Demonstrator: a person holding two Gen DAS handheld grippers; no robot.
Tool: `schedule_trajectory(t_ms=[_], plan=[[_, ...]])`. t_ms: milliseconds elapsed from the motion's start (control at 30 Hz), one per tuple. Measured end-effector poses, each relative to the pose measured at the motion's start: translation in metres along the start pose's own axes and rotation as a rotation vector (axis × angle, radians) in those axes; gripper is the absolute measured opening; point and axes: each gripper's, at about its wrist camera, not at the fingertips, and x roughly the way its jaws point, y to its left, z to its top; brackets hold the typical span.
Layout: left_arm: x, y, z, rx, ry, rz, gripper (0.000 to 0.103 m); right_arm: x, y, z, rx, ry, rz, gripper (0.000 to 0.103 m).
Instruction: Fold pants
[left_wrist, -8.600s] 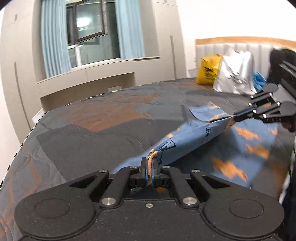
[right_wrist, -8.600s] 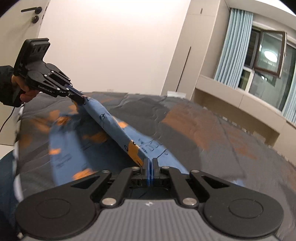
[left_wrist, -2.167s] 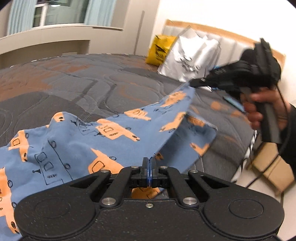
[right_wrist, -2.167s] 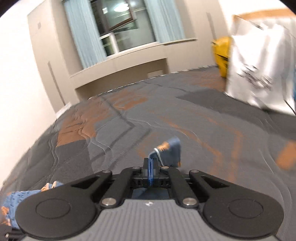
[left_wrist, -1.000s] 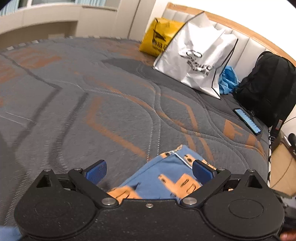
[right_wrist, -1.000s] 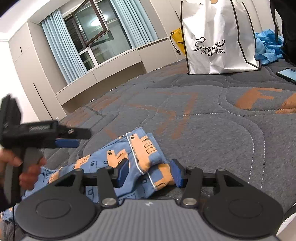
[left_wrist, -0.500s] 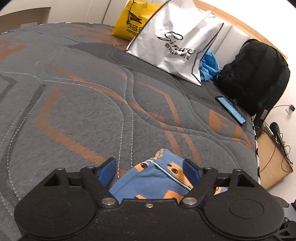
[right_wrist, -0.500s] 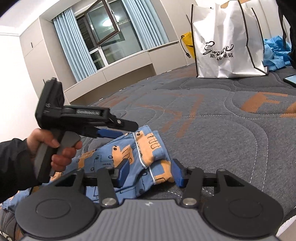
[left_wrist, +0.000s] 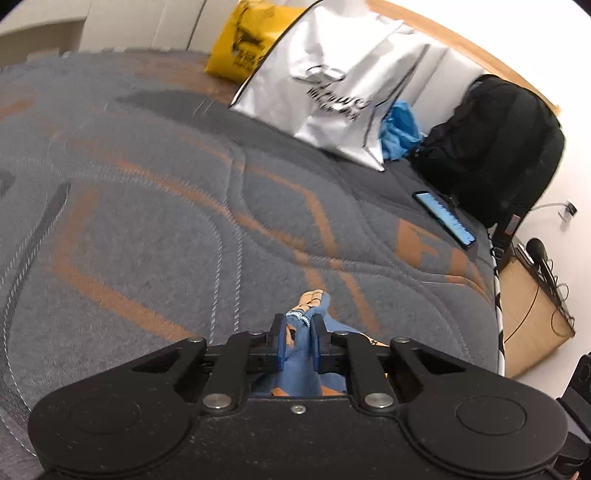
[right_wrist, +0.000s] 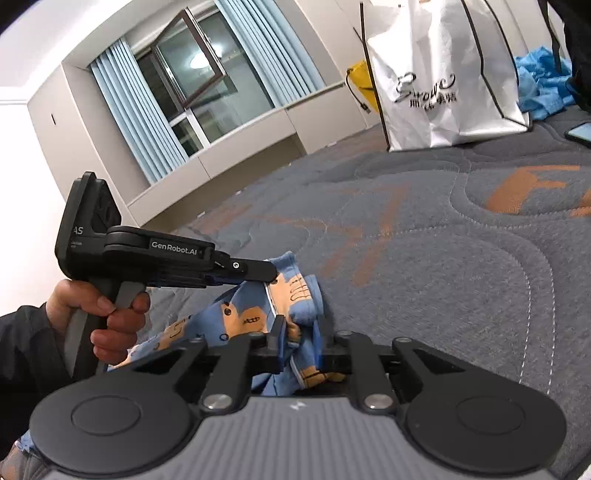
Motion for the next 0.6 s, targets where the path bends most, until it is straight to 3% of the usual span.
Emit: schedule_trajectory(t_ms=[167, 333, 433, 533, 600], plan=[[-0.007, -0.027, 0.005, 0.078, -0.009, -0.025, 0.013, -0.023, 0.002, 0.002, 0.011, -0.056, -0.001, 0.013], [0.012, -0.032, -0.005, 0.103, 0.070, -0.010, 0.018, -0.034, -0.001, -0.003, 0.033, 0.001, -0.010, 0.014], [0.016, -0.023, -0.010, 0.063, 0.061, -0.020, 0.022, -0.031, -0.006, -0.011, 0.052, 0.048, -0.030, 0.025], [0.007, -0.020, -0.005, 0.062, 0.028, -0.013, 0.045, -0.040, -0.014, -0.018, 0.092, 0.058, -0.026, 0.043], [0.002, -0.018, -0.002, 0.080, 0.030, -0.019, 0.067, -0.049, -0.017, -0.021, 0.101, 0.058, -0.003, 0.057]])
